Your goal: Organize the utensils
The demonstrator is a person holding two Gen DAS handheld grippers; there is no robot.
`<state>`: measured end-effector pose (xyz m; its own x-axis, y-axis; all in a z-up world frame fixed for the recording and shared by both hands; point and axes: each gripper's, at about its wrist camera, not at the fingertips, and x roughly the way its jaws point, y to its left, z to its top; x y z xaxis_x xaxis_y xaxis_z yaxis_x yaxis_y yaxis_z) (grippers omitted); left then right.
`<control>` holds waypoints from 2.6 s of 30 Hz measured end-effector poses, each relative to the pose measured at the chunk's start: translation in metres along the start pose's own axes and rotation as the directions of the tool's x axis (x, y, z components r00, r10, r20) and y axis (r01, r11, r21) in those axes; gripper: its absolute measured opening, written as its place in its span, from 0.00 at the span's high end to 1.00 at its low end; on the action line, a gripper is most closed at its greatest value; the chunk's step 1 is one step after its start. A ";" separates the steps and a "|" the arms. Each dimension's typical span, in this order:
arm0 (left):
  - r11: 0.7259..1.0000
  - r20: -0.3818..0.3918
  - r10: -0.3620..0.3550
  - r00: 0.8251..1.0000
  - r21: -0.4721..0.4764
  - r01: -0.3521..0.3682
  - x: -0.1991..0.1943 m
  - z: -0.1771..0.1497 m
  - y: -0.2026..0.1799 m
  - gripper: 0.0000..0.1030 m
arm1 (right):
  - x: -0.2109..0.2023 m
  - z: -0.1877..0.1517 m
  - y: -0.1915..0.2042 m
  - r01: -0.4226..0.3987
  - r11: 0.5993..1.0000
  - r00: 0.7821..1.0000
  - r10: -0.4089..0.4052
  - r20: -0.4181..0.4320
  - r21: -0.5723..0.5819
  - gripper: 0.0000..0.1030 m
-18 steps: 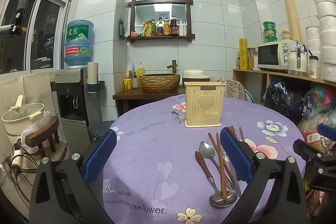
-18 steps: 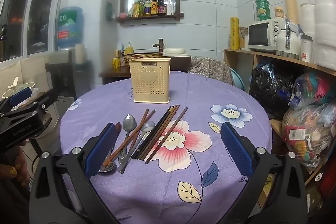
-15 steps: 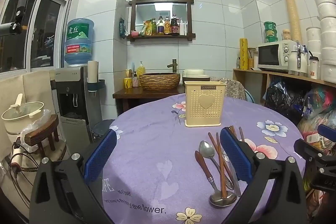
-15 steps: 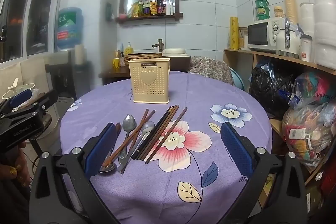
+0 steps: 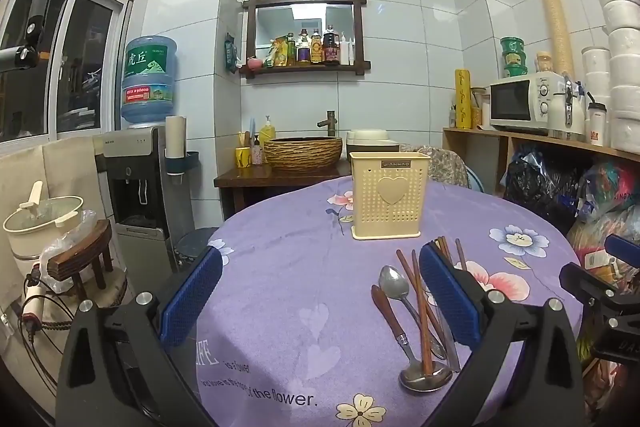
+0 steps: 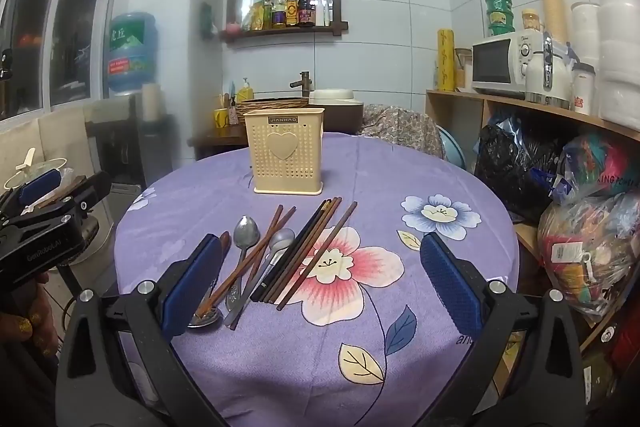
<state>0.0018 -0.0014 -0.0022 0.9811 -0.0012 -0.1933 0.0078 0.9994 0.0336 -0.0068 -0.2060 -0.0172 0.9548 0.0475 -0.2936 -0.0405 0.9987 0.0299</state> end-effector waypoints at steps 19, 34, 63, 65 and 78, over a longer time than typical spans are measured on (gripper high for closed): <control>1.000 0.000 -0.001 1.000 -0.005 0.001 0.001 -0.002 0.001 0.05 | 0.003 -0.002 0.000 0.000 1.000 1.000 0.000 -0.007 0.011 0.05; 1.000 -0.009 0.004 1.000 -0.010 -0.004 0.002 -0.005 0.004 0.05 | 0.003 -0.001 0.001 0.002 1.000 1.000 -0.001 -0.013 0.013 0.05; 1.000 -0.014 0.003 1.000 -0.008 -0.004 0.002 -0.004 0.004 0.05 | 0.004 -0.001 0.001 0.002 1.000 1.000 -0.002 -0.016 0.013 0.05; 1.000 -0.014 0.003 1.000 -0.008 -0.003 0.002 -0.005 0.005 0.05 | 0.004 -0.001 0.001 0.003 1.000 1.000 -0.003 -0.016 0.014 0.05; 1.000 -0.020 0.004 1.000 -0.009 -0.004 0.002 -0.007 0.005 0.05 | 0.005 -0.001 0.001 0.004 1.000 1.000 -0.004 -0.028 0.013 0.05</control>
<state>0.0023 0.0038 -0.0089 0.9770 0.0030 -0.2132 0.0025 0.9997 0.0258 -0.0024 -0.2046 -0.0197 0.9463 0.0440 -0.3204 -0.0324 0.9986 0.0412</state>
